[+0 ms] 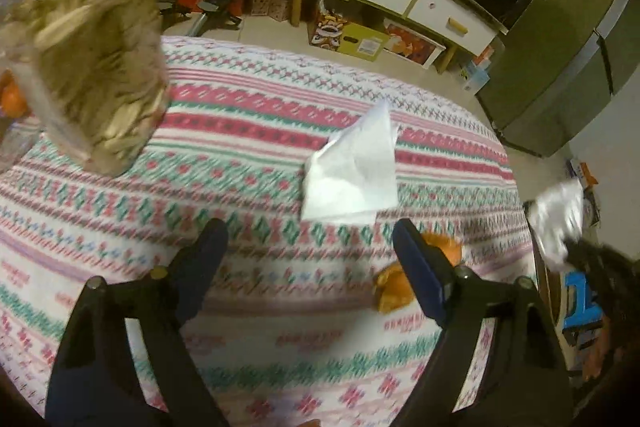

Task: Collect trash
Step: 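Grasp the white tissue with right tool while left tool grasps the white napkin, then carry both papers over the bin and open both tools to drop them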

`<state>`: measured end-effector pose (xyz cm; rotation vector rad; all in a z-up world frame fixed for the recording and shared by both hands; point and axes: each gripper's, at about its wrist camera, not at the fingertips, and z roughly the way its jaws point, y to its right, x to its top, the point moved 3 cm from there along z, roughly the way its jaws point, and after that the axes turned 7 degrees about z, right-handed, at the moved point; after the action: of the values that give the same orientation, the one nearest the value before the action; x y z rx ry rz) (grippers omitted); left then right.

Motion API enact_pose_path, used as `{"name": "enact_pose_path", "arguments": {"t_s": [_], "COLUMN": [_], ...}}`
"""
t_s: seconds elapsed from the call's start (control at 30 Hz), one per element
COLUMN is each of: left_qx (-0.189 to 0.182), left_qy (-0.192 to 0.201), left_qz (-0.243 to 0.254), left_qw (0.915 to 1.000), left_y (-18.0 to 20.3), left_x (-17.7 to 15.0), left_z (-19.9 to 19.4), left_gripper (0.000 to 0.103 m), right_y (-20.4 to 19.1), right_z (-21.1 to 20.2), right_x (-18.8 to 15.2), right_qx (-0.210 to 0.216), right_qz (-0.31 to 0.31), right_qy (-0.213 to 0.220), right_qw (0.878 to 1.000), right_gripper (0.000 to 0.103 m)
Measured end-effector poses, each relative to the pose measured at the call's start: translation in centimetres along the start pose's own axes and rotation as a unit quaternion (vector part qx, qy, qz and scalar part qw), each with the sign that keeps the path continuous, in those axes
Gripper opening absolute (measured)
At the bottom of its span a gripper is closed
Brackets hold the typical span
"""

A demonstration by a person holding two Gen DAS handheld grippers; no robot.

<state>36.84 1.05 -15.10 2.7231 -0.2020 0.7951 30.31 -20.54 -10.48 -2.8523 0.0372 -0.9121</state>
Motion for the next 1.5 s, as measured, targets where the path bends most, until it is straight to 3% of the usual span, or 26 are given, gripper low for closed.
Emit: {"name": "enact_pose_path", "arguments": {"t_s": [0.17,0.3,0.43,0.8,0.93,1.17,1.5], "left_qx": [0.008,0.015,0.039,0.021,-0.005,-0.065,-0.13], "left_qy": [0.007,-0.015,-0.013,0.011,0.024,0.029,0.002], "left_qz": [0.018,0.043,0.059,0.092,0.108,0.165,0.256], "left_qw": [0.9998,0.9988,0.9974,0.9955,0.9938,0.9837,0.958], "left_y": [0.8,1.4,1.7,4.3,6.9,14.8,28.4], "left_x": [1.2,1.1,0.9,0.2,0.1,-1.0,-4.3], "left_z": [1.7,3.1,3.3,-0.4,-2.2,-4.1,-3.1], "left_gripper": [0.07,0.017,0.009,0.005,0.004,0.004,0.004], "right_y": [0.9,1.7,2.3,5.3,6.7,11.4,20.7], "right_z": [-0.8,-1.1,-1.5,-4.1,-5.8,-8.6,-11.7], "right_x": [-1.4,-1.9,-2.5,-3.9,-4.4,-6.3,-10.6], "right_qx": [0.008,0.004,0.003,-0.016,-0.025,-0.058,-0.089], "right_qz": [0.016,0.023,0.032,0.061,0.073,0.116,0.222], "right_qy": [-0.006,-0.012,-0.015,-0.006,0.003,0.014,0.021], "right_qw": [1.0,1.0,0.999,0.998,0.997,0.991,0.971], "right_gripper": [0.011,0.011,0.011,0.011,0.011,0.011,0.012]}}
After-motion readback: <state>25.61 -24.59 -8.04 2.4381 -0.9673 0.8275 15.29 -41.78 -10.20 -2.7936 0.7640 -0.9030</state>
